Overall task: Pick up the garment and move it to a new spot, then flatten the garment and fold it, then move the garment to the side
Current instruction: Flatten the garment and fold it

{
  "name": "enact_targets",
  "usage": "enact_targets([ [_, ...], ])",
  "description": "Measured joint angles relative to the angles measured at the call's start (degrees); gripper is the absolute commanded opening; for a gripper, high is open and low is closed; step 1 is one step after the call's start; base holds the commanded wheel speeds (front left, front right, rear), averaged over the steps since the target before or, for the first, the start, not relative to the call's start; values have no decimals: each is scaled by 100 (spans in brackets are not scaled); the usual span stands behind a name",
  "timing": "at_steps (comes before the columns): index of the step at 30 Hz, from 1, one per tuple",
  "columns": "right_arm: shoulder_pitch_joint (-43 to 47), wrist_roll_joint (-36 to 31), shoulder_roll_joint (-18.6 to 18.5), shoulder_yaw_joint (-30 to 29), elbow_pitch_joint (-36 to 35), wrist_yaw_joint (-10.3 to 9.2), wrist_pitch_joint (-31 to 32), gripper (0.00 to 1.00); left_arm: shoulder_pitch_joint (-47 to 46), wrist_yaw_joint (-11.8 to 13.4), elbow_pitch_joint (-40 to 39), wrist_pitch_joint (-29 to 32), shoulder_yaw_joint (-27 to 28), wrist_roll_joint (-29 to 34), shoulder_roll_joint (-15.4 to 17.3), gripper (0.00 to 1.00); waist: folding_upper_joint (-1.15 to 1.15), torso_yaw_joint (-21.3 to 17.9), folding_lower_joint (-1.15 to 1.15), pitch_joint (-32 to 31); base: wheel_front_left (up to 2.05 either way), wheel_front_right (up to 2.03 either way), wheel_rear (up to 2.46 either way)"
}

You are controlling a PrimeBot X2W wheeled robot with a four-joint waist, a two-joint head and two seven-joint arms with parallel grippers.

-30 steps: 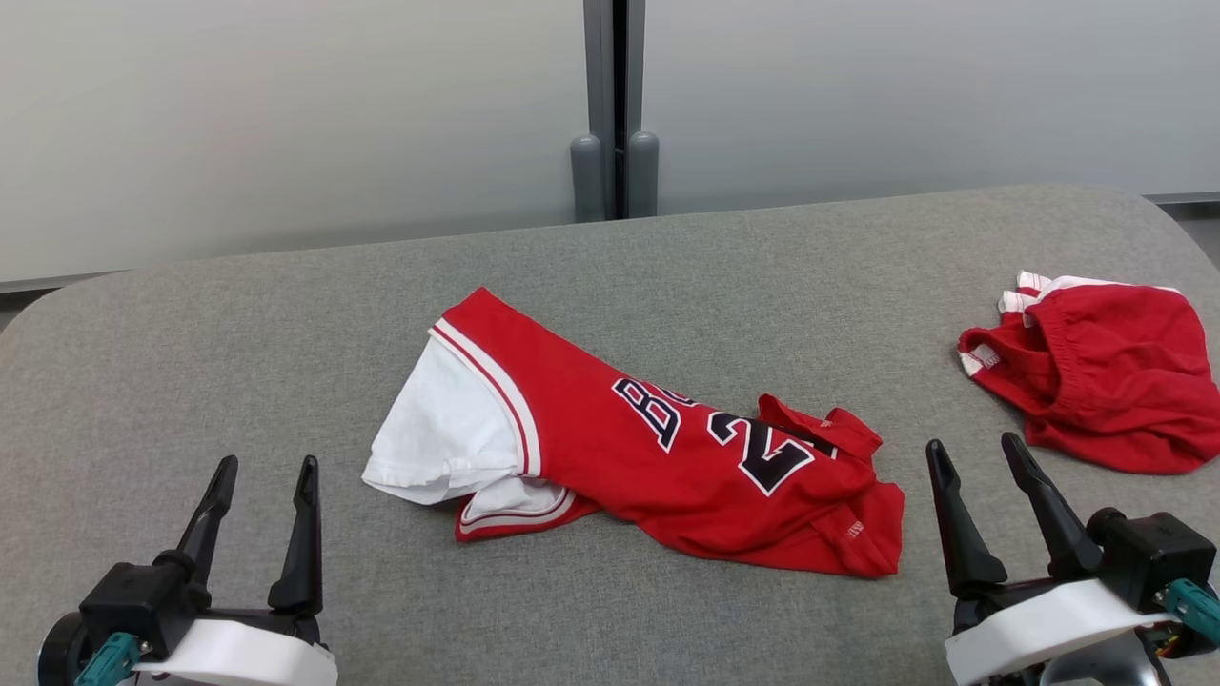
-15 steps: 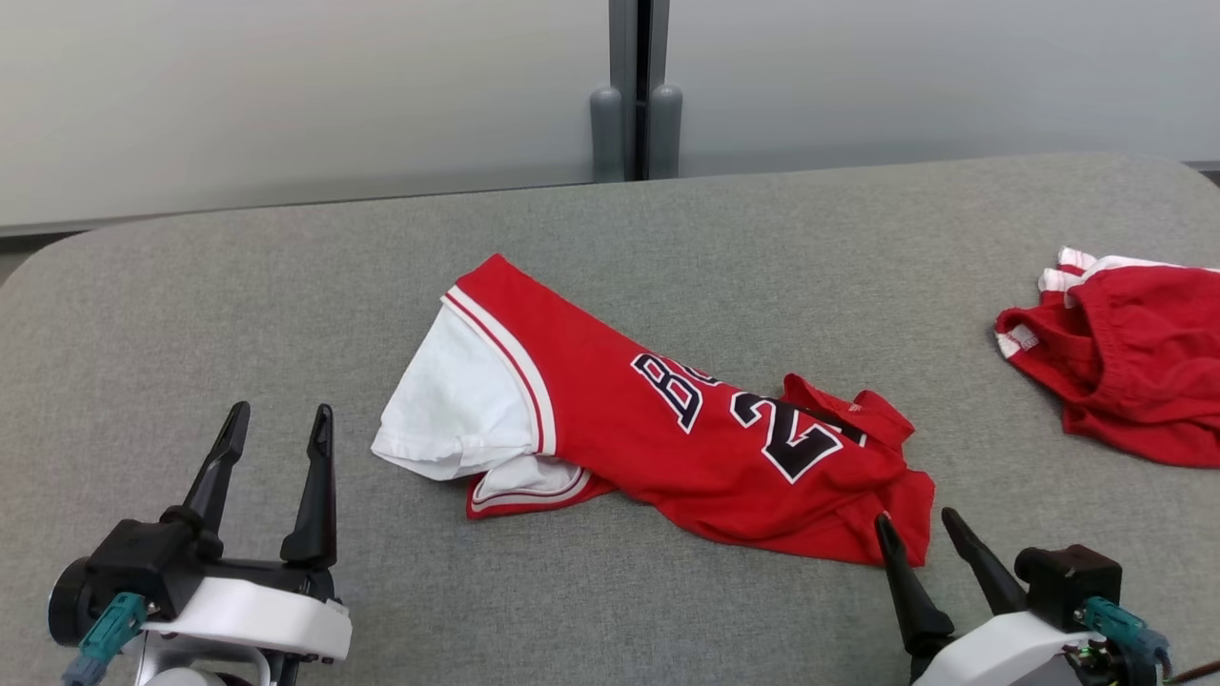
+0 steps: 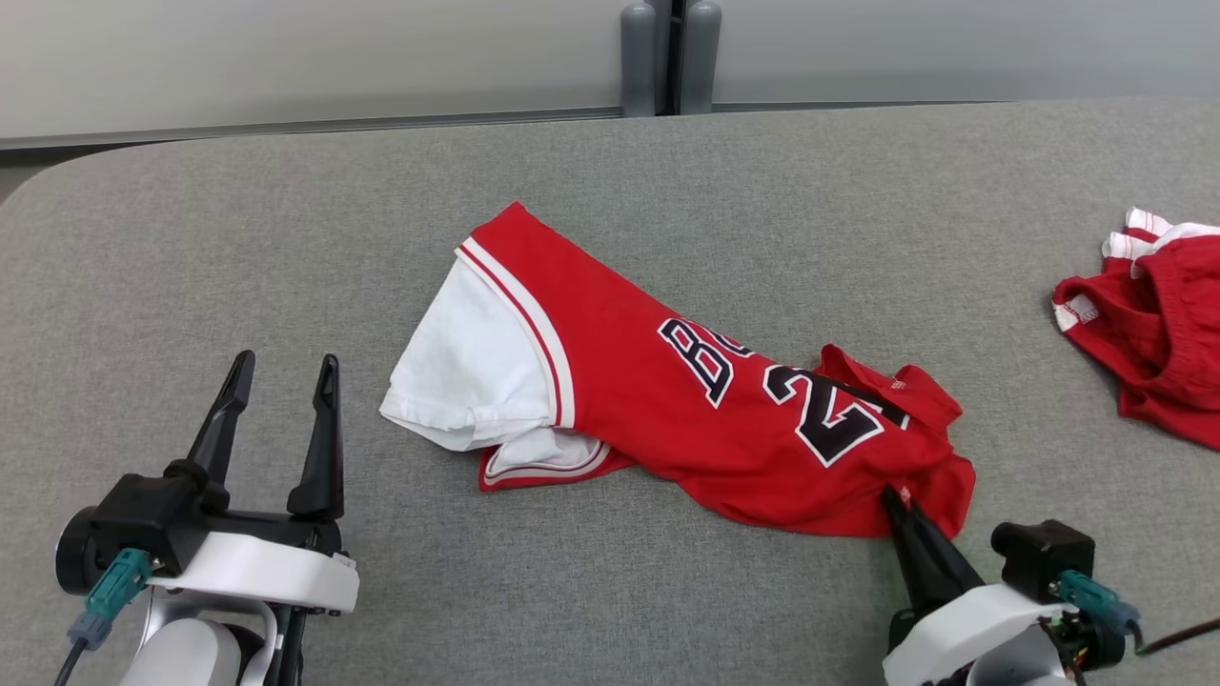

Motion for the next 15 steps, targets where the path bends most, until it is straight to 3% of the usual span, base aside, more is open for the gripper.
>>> enact_targets([
  [9, -176, -43, -143, -142, -1110, 0, -428, 0, -111, -42, 89, -57, 66, 1, 9, 100, 0, -139, 0, 50, 0, 0, 0],
  [15, -227, -113, -140, -879, -1572, 1, -491, 0, -137, -63, 120, -93, 81, 4, 4, 100, 0, -197, 0, 77, 0, 0, 0],
])
